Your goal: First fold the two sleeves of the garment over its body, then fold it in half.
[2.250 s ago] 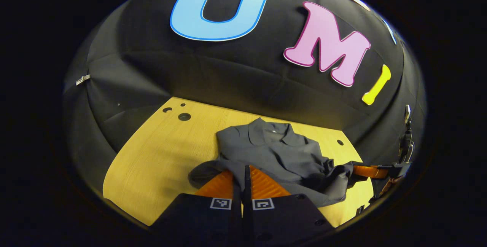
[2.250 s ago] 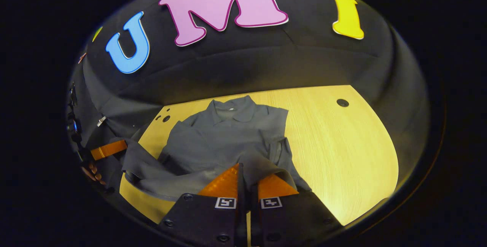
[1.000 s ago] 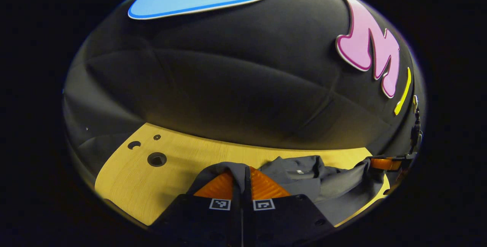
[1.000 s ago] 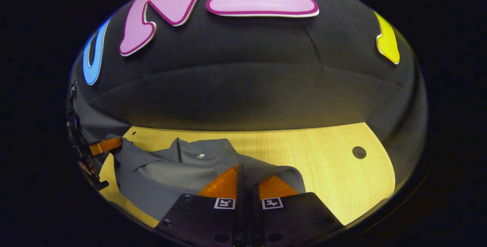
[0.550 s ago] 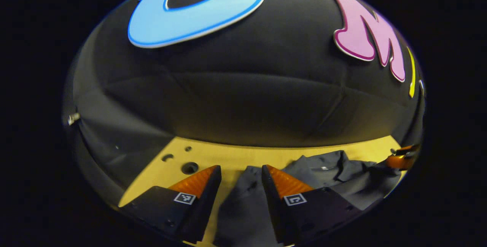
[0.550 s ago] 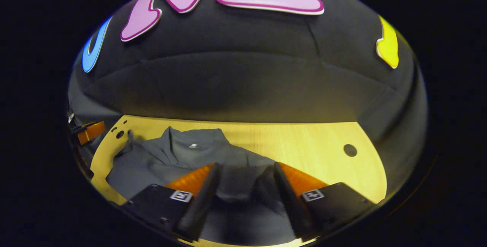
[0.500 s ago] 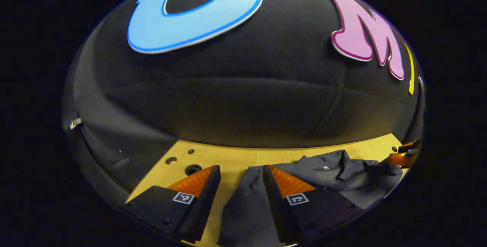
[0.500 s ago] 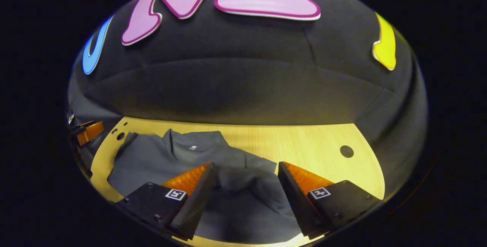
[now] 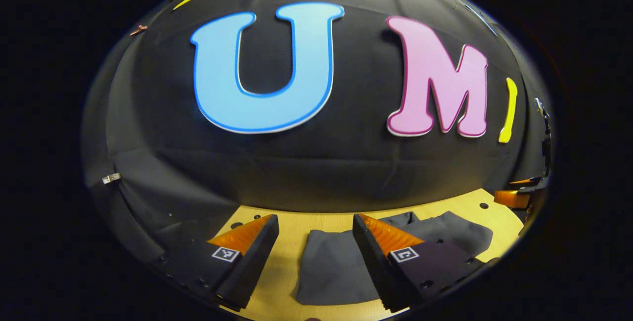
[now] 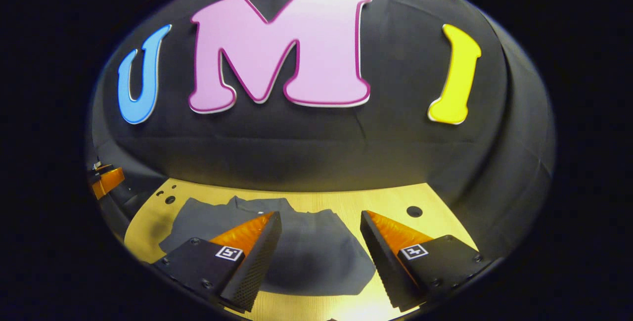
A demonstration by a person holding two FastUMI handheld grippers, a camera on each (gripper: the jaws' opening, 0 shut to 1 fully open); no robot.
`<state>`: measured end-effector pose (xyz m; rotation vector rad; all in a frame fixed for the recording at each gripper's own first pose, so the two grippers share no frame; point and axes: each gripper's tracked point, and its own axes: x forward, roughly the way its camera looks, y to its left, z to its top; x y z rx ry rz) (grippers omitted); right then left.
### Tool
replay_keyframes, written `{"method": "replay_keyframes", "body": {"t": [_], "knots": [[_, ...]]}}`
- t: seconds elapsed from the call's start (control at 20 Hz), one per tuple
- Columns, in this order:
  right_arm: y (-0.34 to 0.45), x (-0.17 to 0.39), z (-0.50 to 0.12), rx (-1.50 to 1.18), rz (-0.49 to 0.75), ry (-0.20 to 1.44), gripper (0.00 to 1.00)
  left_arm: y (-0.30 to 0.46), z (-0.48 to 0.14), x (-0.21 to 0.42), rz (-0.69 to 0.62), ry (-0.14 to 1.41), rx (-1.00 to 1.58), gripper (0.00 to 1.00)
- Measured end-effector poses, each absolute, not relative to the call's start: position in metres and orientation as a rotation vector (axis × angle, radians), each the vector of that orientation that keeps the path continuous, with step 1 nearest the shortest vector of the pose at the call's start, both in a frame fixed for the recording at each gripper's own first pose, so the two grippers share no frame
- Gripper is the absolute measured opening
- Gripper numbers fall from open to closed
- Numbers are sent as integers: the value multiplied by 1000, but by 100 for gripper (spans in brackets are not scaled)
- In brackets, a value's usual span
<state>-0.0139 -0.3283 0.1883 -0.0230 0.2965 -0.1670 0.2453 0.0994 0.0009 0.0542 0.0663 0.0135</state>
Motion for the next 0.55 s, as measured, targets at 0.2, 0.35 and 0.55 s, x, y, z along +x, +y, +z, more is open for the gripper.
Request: {"method": "replay_keyframes", "body": {"t": [0.2,0.35,0.55], "knots": [[-311,-59,218,-19,-159,250,99,100,33,191,15,1,30,95],[-297,-98,234,-24,-150,208,99,101,43,147,13,-33,-14,95],[-282,-143,233,-19,-163,171,99,112,30,92,45,-73,22,94]]}}
